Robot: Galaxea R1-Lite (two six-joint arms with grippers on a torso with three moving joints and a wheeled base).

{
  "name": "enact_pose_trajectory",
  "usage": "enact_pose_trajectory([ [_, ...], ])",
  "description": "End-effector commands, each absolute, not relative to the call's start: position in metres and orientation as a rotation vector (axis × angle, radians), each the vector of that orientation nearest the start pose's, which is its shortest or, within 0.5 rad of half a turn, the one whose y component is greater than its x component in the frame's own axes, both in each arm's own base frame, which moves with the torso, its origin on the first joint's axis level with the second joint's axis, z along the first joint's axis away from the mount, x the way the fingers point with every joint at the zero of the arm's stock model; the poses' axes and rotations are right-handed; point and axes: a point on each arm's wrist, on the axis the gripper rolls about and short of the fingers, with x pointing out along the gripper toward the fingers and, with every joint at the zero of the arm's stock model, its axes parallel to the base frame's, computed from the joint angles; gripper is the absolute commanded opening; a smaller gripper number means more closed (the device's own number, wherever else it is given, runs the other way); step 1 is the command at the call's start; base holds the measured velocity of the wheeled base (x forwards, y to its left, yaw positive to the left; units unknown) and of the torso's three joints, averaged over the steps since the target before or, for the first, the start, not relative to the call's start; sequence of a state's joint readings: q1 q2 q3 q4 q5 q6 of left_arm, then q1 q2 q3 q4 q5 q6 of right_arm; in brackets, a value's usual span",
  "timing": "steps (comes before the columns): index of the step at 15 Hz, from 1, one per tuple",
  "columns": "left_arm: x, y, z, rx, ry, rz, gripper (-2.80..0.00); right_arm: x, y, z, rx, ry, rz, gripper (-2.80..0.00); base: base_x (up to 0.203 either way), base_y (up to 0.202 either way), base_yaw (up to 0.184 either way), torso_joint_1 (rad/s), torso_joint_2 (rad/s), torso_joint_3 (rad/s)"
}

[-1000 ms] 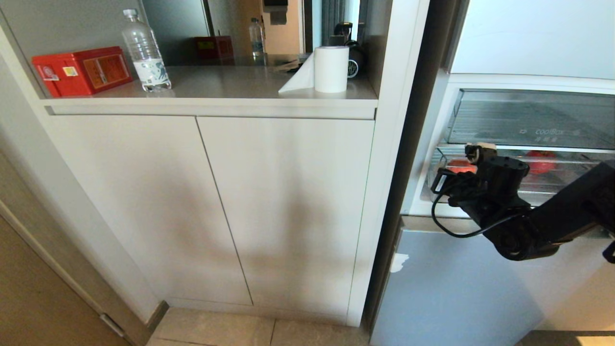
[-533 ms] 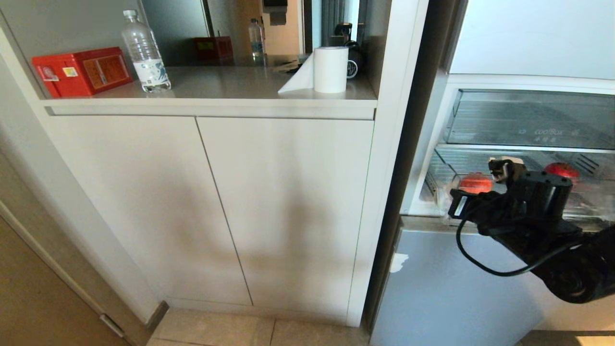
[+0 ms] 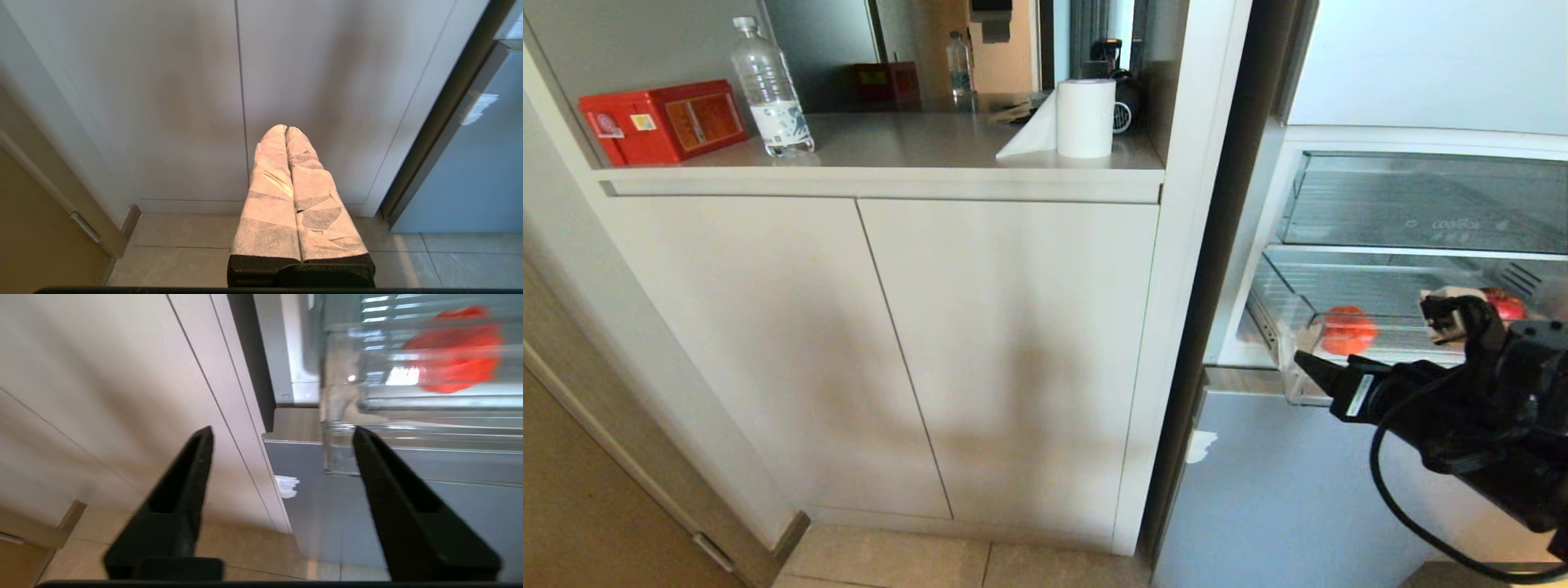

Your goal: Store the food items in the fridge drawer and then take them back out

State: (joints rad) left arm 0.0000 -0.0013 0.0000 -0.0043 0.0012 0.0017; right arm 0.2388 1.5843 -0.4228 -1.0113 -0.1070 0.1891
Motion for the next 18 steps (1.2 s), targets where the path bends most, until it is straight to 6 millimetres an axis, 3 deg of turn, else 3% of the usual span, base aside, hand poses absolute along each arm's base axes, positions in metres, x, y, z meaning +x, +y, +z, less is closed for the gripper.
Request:
enact_pose_trajectory([
  [1, -0.023, 0.000, 0.075, 0.002, -0.005, 0.002, -2.80, 0.216, 0.044, 0.181, 0.172, 0.103, 0.089, 0.00, 0.000, 0.000, 0.000, 0.000, 0.00, 0.000],
  [4, -0.023, 0.000, 0.075, 0.002, -0.005, 0.002, -2.80, 0.230, 0.018, 0.217, 0.161, 0.179, -0.039, 0.00, 0.000, 0.000, 0.000, 0.000, 0.00, 0.000],
  [6, -0.023, 0.000, 0.075, 0.002, -0.005, 0.002, -2.80, 0.251, 0.006, 0.237, 0.153, 0.214, -0.099, 0.00, 0.000, 0.000, 0.000, 0.000, 0.00, 0.000],
  [10, -0.023, 0.000, 0.075, 0.002, -0.005, 0.002, -2.80, 0.341, -0.017, 0.227, 0.128, 0.330, -0.183, 0.00, 0.000, 0.000, 0.000, 0.000, 0.00, 0.000],
  [13, -0.023, 0.000, 0.075, 0.002, -0.005, 0.002, -2.80, 0.376, -0.032, 0.220, 0.109, 0.470, -0.223, 0.00, 0.000, 0.000, 0.000, 0.000, 0.00, 0.000],
  [15, -0.023, 0.000, 0.075, 0.002, -0.005, 0.002, -2.80, 0.376, -0.040, 0.217, 0.097, 0.581, -0.243, 0.00, 0.000, 0.000, 0.000, 0.000, 0.00, 0.000],
  [18, -0.023, 0.000, 0.075, 0.002, -0.005, 0.002, -2.80, 0.362, -0.040, 0.229, 0.065, 0.695, -0.238, 0.00, 0.000, 0.000, 0.000, 0.000, 0.00, 0.000],
])
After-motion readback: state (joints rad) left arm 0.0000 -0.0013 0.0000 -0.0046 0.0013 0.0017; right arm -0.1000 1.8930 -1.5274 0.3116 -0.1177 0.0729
